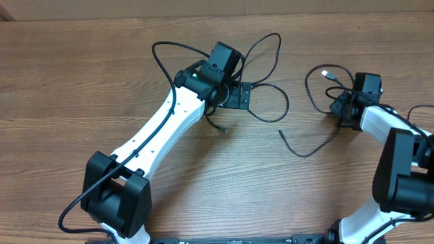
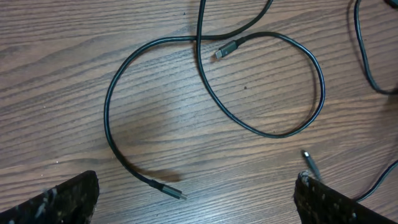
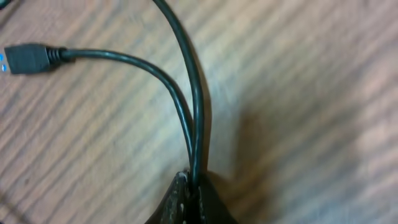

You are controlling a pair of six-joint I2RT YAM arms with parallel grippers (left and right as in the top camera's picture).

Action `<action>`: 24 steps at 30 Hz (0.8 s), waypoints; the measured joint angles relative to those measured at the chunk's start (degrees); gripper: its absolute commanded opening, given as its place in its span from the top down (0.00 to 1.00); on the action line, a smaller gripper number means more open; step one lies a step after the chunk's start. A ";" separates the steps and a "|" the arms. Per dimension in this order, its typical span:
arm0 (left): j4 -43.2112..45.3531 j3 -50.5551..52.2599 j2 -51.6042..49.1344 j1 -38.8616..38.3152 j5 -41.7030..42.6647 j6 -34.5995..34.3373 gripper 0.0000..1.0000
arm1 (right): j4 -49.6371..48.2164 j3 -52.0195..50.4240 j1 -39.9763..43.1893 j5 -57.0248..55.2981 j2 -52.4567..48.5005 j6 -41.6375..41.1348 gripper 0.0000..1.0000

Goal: Untangle cables
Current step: 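Grasp the cable end with the right gripper and lift it rightward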

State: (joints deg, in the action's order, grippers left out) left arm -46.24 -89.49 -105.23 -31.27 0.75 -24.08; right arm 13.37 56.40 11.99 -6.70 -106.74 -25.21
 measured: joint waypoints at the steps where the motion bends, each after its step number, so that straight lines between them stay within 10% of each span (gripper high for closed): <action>1: 0.00 0.00 0.00 0.00 0.00 -0.02 0.00 | -0.83 0.11 0.44 -0.31 -0.24 1.64 0.96; 24: 0.00 0.00 0.00 0.00 0.02 0.00 0.00 | -14.80 39.47 16.28 -1.60 -9.68 22.23 0.96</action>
State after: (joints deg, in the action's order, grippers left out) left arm -46.24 -89.49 -105.23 -31.27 0.78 -24.08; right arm -1.43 95.88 28.27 -8.29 -116.42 -2.98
